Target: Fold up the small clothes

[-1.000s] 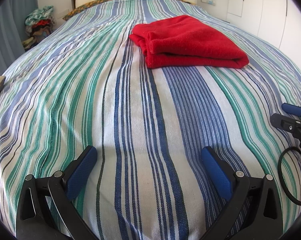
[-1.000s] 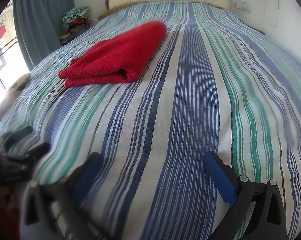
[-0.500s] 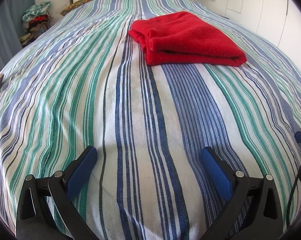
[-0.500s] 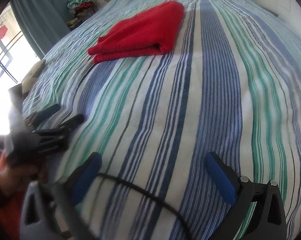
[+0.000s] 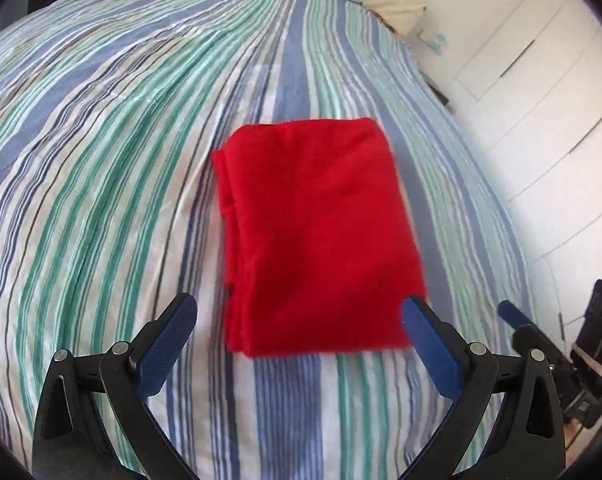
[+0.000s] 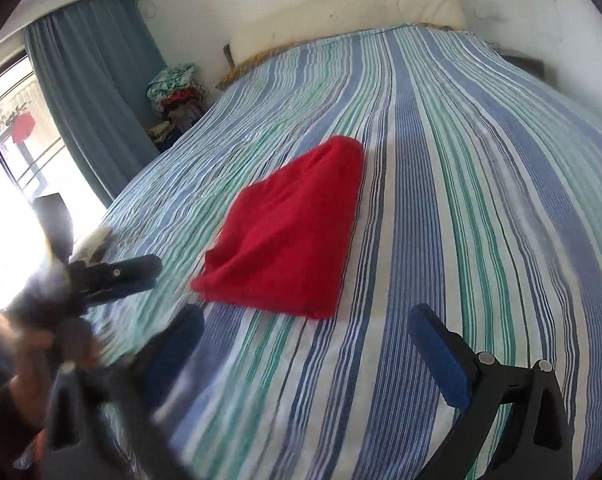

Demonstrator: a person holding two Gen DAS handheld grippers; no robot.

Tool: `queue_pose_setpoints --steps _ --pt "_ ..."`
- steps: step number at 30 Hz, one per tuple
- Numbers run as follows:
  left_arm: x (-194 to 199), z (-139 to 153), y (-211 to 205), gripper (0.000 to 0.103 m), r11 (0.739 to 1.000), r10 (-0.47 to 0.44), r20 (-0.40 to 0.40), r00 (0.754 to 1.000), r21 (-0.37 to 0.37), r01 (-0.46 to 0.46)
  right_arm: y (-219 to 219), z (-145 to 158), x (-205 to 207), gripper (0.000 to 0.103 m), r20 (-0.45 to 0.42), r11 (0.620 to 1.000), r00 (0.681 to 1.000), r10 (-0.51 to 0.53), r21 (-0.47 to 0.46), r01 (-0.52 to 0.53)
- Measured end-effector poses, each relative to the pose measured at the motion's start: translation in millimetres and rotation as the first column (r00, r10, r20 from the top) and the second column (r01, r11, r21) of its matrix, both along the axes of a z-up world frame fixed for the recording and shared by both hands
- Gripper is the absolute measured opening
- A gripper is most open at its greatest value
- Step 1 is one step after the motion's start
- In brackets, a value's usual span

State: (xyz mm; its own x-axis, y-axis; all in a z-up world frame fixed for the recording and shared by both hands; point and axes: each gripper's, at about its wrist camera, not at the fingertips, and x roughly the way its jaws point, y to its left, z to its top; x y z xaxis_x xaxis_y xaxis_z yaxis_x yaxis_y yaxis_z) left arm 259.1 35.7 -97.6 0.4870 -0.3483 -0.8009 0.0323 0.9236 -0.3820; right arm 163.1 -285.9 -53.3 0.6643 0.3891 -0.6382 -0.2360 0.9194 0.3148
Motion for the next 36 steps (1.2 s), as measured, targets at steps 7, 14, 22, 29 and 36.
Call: queue_pose_setpoints --steps 7,14,22,29,36 --pt "55.5 -49.0 9.0 0.102 0.993 0.031 -0.123 0.992 0.119 -0.016 24.9 -43.8 131.9 0.101 -0.156 0.997 0.988 0.014 0.071 -0.003" --pt "64.4 -52.7 3.5 0.020 0.994 -0.046 -0.179 0.983 -0.102 0.028 40.7 -105.2 182.1 0.038 -0.303 0.981 0.953 0.014 0.190 0.047" --pt "50.2 64.3 21.7 0.018 0.992 -0.065 0.069 0.995 -0.101 0.072 75.3 2.9 156.6 0.030 -0.049 0.994 0.997 0.056 0.092 -0.051" --pt "59.3 12.1 33.9 0.042 0.988 0.021 -0.086 0.996 0.155 -0.007 94.9 10.3 162.8 0.057 -0.085 0.994 0.996 0.036 0.105 -0.027" --pt "-77.4 11.9 51.7 0.092 0.933 0.018 0.066 0.998 0.358 -0.040 68.1 -37.2 70.9 0.086 -0.142 0.994 0.988 -0.066 -0.098 0.053"
